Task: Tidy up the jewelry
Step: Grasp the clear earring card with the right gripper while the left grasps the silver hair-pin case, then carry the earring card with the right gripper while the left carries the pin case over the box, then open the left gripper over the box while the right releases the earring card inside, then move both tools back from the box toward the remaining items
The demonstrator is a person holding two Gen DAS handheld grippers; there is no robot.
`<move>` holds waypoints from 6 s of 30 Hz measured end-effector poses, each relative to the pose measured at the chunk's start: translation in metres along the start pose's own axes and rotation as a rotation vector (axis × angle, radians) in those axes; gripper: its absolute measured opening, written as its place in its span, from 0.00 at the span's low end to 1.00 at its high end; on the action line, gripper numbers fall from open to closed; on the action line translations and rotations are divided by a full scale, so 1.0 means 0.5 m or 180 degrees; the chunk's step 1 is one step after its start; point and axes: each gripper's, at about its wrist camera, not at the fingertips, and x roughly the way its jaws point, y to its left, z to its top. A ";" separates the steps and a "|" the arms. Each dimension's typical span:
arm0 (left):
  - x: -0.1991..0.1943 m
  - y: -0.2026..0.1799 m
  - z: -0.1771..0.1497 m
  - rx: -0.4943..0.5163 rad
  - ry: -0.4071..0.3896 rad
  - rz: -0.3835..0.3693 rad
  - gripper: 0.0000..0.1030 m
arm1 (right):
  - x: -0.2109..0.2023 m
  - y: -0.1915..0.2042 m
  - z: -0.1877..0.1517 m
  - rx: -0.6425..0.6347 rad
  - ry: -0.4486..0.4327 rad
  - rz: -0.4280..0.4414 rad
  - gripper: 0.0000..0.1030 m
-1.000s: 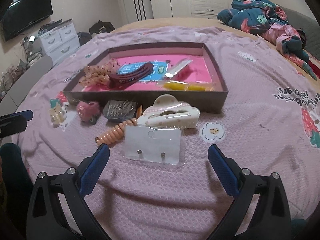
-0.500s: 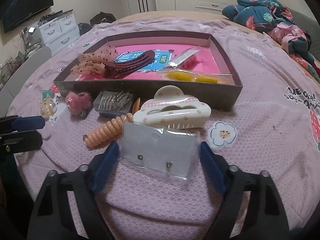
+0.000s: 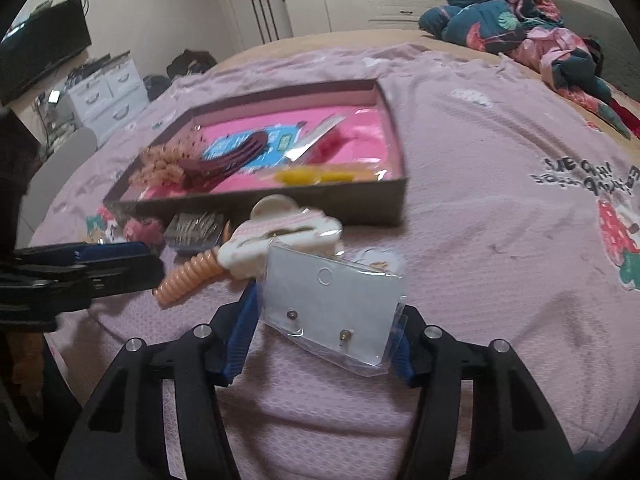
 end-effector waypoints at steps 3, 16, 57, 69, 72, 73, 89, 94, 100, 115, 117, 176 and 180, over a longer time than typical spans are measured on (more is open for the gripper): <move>0.013 0.009 0.012 -0.0070 0.0007 0.0016 0.45 | -0.016 -0.016 0.006 0.0067 -0.0075 -0.0001 0.54; 0.063 0.015 0.044 -0.0198 0.0024 0.0145 0.41 | -0.039 -0.031 0.013 0.0157 -0.0175 0.0109 0.54; -0.202 0.062 0.021 -0.0223 -0.0781 0.0263 0.41 | -0.112 0.075 0.061 -0.0297 -0.0385 0.0437 0.54; -0.241 0.093 0.047 -0.0290 -0.0907 0.0350 0.41 | -0.119 0.099 0.112 -0.0395 -0.0421 0.0443 0.54; -0.244 0.095 0.057 -0.0301 -0.0916 0.0351 0.41 | -0.124 0.104 0.128 -0.0417 -0.0456 0.0441 0.54; -0.246 0.094 0.061 -0.0298 -0.0921 0.0360 0.41 | -0.125 0.104 0.135 -0.0418 -0.0462 0.0445 0.54; -0.230 0.076 0.161 -0.0194 -0.0907 0.0364 0.41 | -0.110 0.085 0.272 -0.0428 -0.0585 0.0348 0.54; -0.200 0.077 0.183 -0.0176 -0.0826 0.0388 0.41 | -0.081 0.069 0.297 -0.0413 -0.0577 0.0328 0.54; -0.161 0.090 0.189 -0.0234 -0.0715 0.0432 0.41 | -0.039 0.056 0.312 -0.0406 -0.0551 0.0323 0.54; -0.047 0.127 0.173 -0.0363 -0.0337 0.0570 0.41 | 0.089 0.020 0.265 -0.0382 -0.0156 0.0251 0.54; -0.038 0.133 0.171 -0.0383 -0.0306 0.0587 0.41 | 0.106 0.013 0.258 -0.0360 -0.0102 0.0215 0.54; -0.261 0.076 0.109 -0.0527 -0.1008 0.0613 0.90 | -0.115 0.012 0.250 -0.0222 -0.0750 0.0225 0.94; -0.289 0.067 0.106 -0.0508 -0.1105 0.0566 0.91 | -0.160 0.018 0.244 -0.0212 -0.0877 0.0221 0.95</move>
